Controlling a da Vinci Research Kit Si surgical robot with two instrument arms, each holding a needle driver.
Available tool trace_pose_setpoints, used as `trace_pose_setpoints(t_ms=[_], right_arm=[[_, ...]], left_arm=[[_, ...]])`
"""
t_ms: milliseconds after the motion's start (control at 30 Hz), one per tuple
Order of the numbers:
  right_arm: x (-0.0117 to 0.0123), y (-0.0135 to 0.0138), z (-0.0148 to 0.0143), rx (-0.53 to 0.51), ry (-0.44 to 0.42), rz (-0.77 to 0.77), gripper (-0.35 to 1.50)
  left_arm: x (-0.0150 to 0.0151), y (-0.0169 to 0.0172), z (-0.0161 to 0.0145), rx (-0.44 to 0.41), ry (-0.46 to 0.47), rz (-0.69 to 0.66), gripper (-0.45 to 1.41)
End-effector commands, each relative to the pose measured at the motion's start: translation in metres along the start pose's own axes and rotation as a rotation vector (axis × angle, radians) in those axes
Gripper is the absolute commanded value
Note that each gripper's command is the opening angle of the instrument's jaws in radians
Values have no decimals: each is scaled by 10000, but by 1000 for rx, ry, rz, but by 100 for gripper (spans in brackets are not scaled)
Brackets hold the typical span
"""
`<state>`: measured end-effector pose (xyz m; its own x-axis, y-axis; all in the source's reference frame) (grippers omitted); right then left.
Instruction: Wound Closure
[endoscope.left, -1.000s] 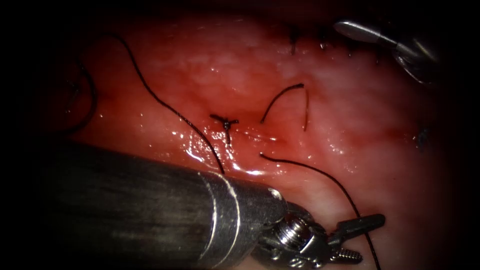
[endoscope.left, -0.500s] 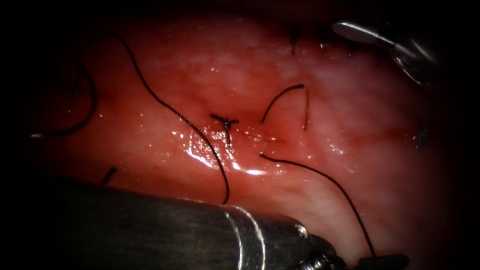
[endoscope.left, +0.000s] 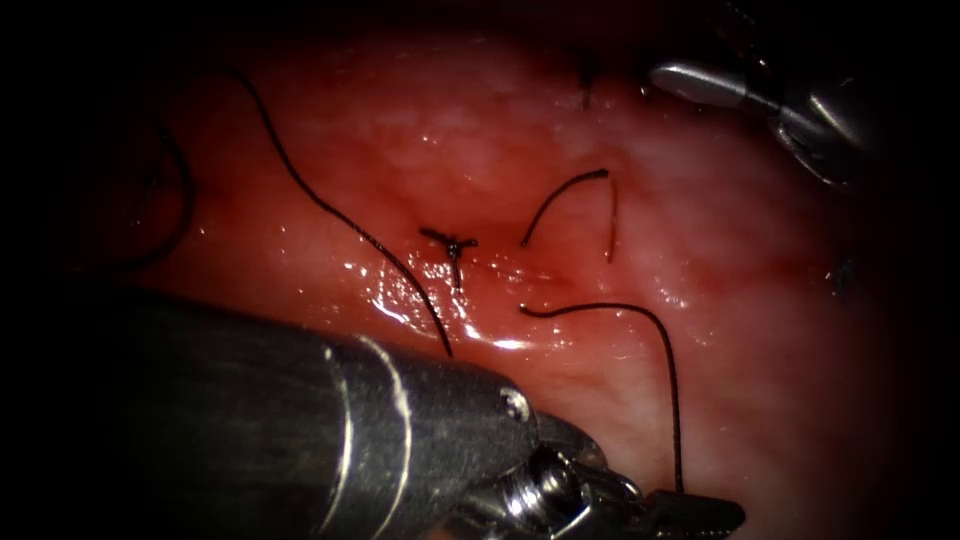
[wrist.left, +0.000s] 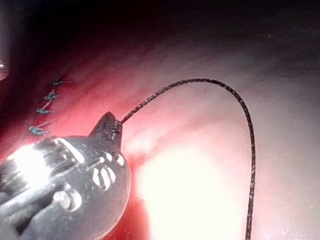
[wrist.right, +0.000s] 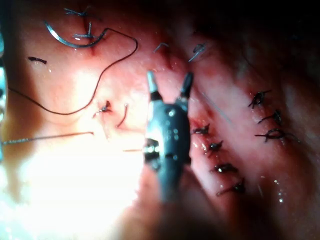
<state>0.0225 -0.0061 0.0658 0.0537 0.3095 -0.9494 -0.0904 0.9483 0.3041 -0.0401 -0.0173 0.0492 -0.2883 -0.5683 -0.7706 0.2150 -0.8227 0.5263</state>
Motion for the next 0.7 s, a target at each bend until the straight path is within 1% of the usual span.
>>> trace_pose_setpoints(t_ms=[33,67,100,133,167,200,233,267,300,333,367,433,467,500,533,567,667,700], right_arm=[[3,-11,9,61,6,-26,118],[3,-11,9,61,6,-26,118],[9,-19,10,103,-25,-67,108],[9,-19,10,103,-25,-67,108],[12,-22,10,104,-52,-87,108],[16,-33,10,139,-116,-132,103],[18,-38,10,153,-134,-145,103],[18,-38,10,153,-134,-145,103],[22,-49,10,196,-159,-188,114],[22,-49,10,196,-159,-188,114],[27,-56,7,241,-143,-232,118],[34,-62,5,268,-126,-295,118],[36,-65,5,272,-132,-331,119],[40,-73,7,287,-158,-405,121],[40,-73,7,287,-158,-405,121],[42,-82,10,294,-161,-473,119],[47,-93,17,272,-184,-593,121],[48,-97,21,271,-209,-638,121]], left_arm=[[-3,-1,1,-1,2,-2,-45],[-3,-1,1,-1,2,-2,-45],[-9,-4,-15,-12,1,-6,-45],[-9,-4,-15,-12,1,-6,-45],[-11,-5,-19,-15,0,-7,-45],[-16,-7,-32,-24,-7,-9,-45],[-19,-7,-36,-25,-4,-9,-45],[-19,-7,-36,-25,-4,-9,-45],[-23,-7,-45,-29,-4,-9,-45],[-23,-7,-45,-29,-4,-9,-45],[-27,-7,-50,-38,-9,-8,-45],[-30,-6,-53,-44,-11,-8,-45],[-32,-6,-54,-44,-14,-8,-45],[-35,-6,-56,-44,-13,-8,-45],[-35,-6,-56,-44,-13,-8,-45],[-37,-6,-56,-45,-13,-1,-45],[-38,-6,-56,-44,-14,-13,-45],[-39,-6,-56,-44,-14,-13,-45]])
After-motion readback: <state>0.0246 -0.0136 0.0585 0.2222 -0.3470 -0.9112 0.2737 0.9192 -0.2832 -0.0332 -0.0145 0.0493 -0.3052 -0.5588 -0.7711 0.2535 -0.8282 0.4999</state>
